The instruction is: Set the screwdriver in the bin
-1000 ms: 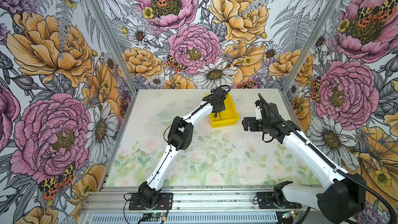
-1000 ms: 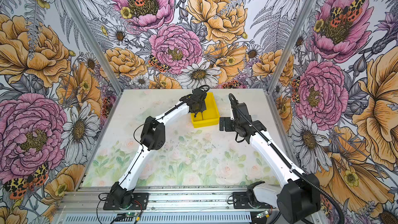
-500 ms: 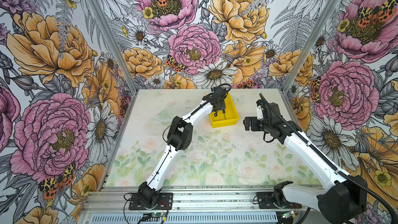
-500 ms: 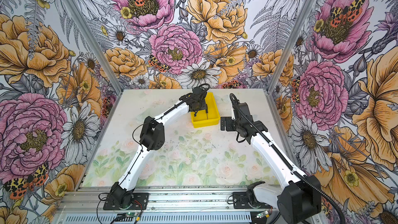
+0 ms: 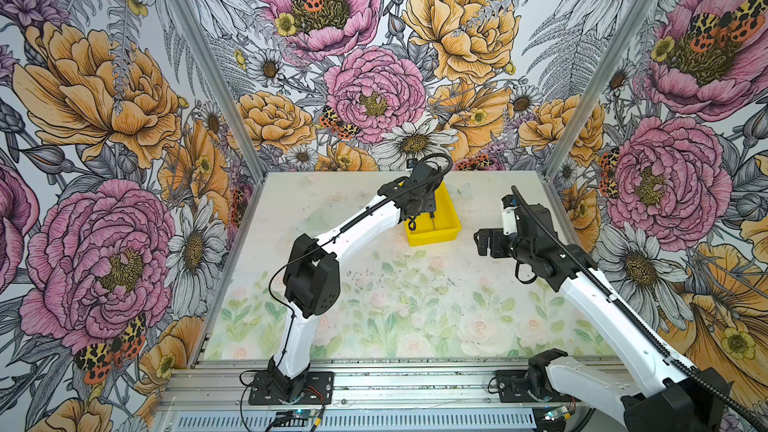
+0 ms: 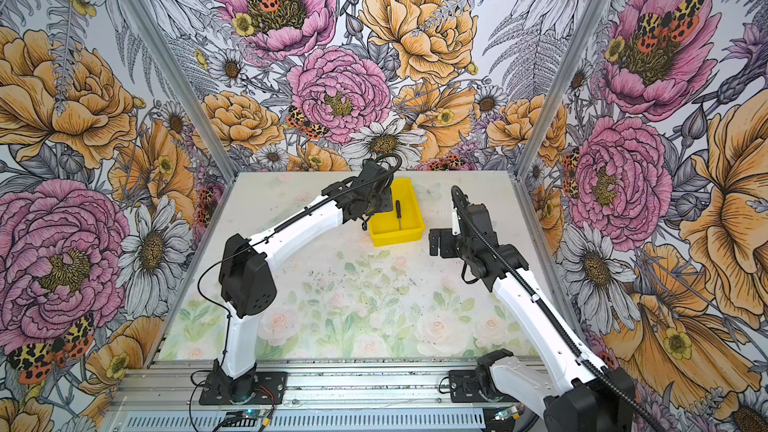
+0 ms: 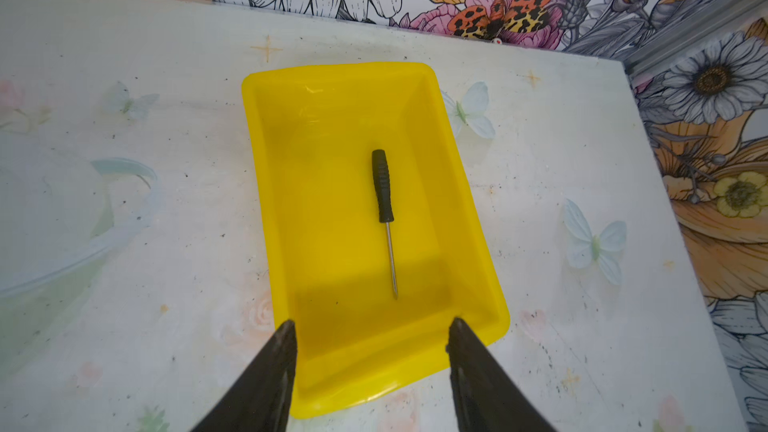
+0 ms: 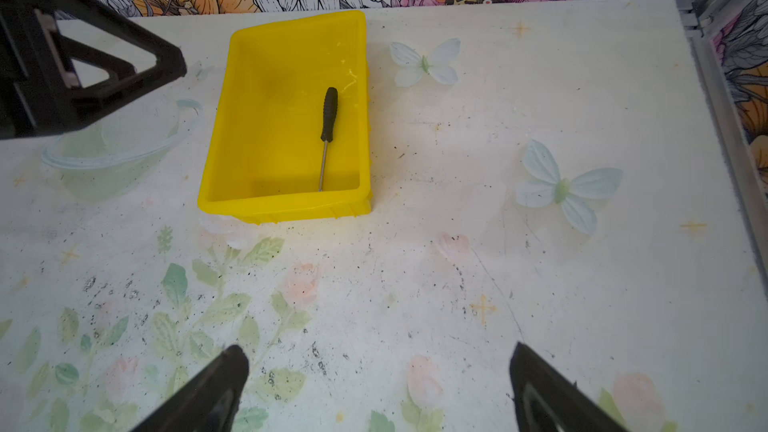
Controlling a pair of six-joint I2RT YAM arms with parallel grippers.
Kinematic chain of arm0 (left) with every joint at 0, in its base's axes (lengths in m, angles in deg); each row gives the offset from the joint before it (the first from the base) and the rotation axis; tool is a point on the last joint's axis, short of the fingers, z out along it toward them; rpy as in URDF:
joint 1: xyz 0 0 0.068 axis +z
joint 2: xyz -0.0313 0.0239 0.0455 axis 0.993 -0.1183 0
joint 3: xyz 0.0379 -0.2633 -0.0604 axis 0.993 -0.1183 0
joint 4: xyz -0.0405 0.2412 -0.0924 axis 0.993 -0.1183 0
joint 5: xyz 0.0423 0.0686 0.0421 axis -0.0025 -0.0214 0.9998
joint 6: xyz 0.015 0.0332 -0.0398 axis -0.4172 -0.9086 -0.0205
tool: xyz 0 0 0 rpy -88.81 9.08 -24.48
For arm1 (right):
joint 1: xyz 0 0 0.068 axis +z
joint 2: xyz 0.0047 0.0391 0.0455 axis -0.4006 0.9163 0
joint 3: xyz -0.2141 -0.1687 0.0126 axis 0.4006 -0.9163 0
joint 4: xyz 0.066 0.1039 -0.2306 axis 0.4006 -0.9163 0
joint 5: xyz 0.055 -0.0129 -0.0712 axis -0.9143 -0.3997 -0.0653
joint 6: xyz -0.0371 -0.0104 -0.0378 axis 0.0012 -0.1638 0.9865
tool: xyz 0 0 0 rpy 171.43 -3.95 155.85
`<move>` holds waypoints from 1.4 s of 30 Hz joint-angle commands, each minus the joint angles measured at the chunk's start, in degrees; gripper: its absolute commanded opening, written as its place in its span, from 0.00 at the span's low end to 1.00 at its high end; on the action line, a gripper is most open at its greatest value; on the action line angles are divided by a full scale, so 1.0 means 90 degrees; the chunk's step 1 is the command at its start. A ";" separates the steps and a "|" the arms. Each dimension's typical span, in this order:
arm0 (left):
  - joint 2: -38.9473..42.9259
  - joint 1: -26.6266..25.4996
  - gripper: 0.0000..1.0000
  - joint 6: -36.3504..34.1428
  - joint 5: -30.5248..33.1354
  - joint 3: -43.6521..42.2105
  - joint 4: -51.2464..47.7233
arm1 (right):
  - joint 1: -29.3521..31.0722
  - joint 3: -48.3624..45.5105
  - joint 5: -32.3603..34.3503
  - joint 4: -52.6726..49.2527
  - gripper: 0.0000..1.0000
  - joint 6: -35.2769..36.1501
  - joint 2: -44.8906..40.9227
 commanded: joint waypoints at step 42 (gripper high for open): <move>0.5971 0.3209 0.99 -0.2918 0.1191 -0.8332 0.3978 | -0.1617 -0.4287 0.1328 0.4801 1.00 0.0942 -0.2054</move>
